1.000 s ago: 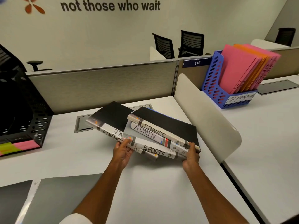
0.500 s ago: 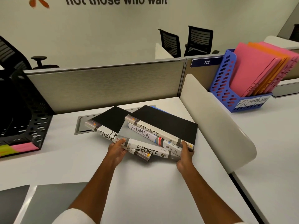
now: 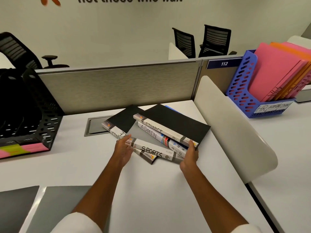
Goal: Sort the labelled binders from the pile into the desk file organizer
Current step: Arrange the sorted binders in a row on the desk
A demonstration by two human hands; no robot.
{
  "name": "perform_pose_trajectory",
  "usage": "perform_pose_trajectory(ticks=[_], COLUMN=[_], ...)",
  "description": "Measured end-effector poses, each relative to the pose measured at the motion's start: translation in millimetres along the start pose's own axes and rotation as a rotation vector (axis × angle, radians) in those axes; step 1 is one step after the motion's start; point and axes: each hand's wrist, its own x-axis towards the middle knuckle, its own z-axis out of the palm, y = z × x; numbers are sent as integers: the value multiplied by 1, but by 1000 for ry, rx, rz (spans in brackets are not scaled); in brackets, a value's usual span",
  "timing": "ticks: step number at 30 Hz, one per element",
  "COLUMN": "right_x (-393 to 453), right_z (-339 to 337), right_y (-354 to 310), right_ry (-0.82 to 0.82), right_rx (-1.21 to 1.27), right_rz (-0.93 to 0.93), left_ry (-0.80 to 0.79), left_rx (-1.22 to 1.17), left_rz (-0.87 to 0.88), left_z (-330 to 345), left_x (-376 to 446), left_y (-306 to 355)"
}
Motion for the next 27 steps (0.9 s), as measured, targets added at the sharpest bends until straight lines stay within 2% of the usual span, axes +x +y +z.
perform_pose_trajectory(ticks=[6, 11, 15, 19, 25, 27], right_x=[-22, -45, -70, -99, -138, -153], right_z=[-5, -23, -40, -61, -110, -125], right_y=[-6, -5, 0, 16, 68, 83], right_ry=[8, 80, 31, -4, -106, -138], right_rx=[-79, -165, -90, -80, -135, -144], right_rz=[-43, -124, -150, -151, -130, -124], left_ry=[43, 9, -154, -259, -241, -199], left_rx=[78, 184, 253, 317, 244, 288], left_rz=[61, -9, -100, -112, -94, -69], left_z=[2, 5, 14, 27, 25, 17], left_x=[-26, -54, -74, -95, -126, -140], left_y=[-10, -35, -61, -82, -107, -115])
